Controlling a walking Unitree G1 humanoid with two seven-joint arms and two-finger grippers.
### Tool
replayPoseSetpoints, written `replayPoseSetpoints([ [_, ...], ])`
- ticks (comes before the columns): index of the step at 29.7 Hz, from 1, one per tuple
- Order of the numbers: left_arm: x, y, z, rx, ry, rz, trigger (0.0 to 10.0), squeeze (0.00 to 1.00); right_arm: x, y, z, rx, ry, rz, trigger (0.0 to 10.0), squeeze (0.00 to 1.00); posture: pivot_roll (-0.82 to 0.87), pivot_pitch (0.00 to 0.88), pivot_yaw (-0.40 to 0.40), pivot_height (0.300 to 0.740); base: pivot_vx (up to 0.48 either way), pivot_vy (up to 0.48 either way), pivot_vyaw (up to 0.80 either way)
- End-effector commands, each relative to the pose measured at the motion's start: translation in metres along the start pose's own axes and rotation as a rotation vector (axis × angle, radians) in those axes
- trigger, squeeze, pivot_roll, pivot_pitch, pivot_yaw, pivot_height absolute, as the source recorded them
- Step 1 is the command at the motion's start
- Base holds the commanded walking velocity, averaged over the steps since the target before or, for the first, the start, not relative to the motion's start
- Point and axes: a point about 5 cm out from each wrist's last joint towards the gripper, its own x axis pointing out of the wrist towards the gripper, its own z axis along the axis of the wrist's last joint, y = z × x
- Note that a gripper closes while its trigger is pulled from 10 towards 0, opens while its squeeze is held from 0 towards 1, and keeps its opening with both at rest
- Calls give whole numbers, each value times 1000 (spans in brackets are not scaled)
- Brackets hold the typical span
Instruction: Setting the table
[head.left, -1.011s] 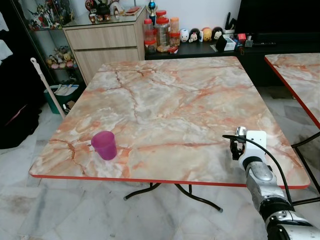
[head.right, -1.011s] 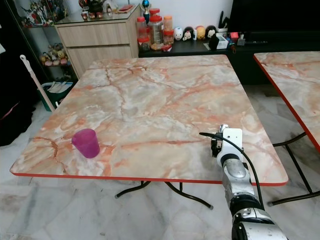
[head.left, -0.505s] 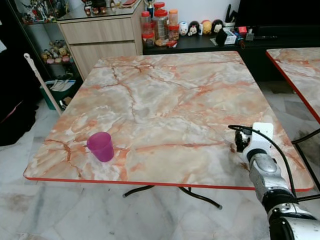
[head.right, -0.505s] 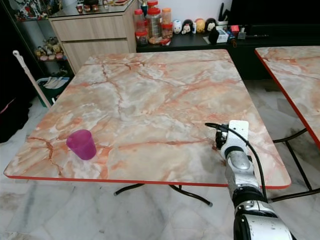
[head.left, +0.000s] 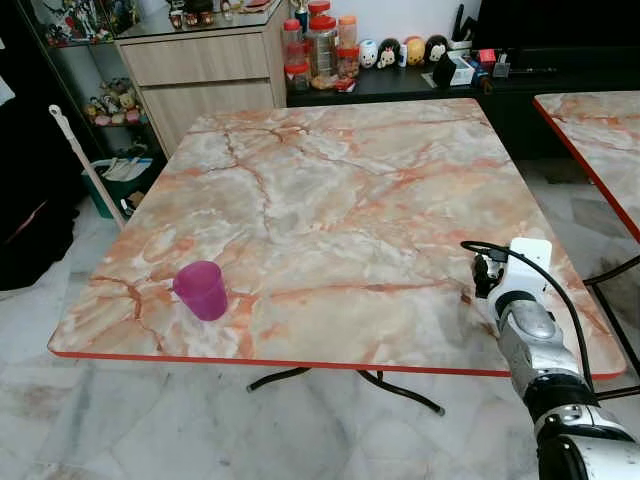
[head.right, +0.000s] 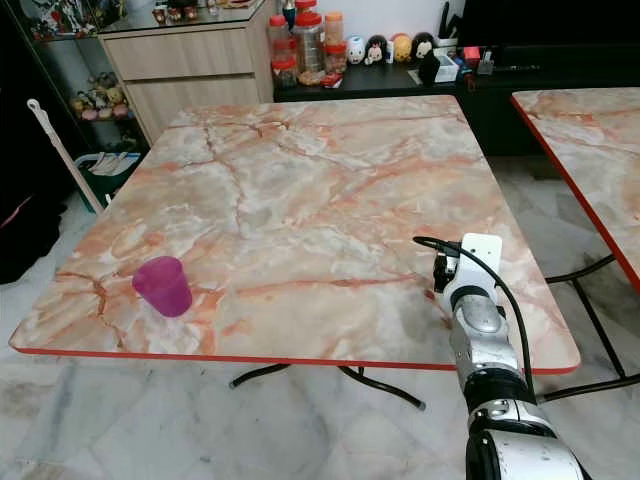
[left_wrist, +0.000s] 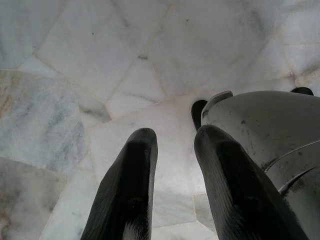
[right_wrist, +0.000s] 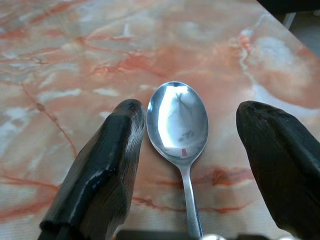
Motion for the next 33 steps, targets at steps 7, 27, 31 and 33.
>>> replayPoseSetpoints([
  [7,-2,5,-4,5,22,6,10000,0,-2,2,-6,25,56,-9,10000,0,-106,42,81,736,0,0,0],
  [27,-2,5,-5,4,26,3,10000,0,-9,7,-4,29,86,0,10000,0,-105,45,76,736,0,0,0],
  [31,-2,4,-5,2,27,2,10000,0,-10,5,-12,40,124,1,10000,0,-107,46,74,736,0,0,0],
  [33,-2,4,-5,3,28,0,10000,0,-11,3,-18,43,149,-3,10000,0,-106,45,74,736,0,0,0],
])
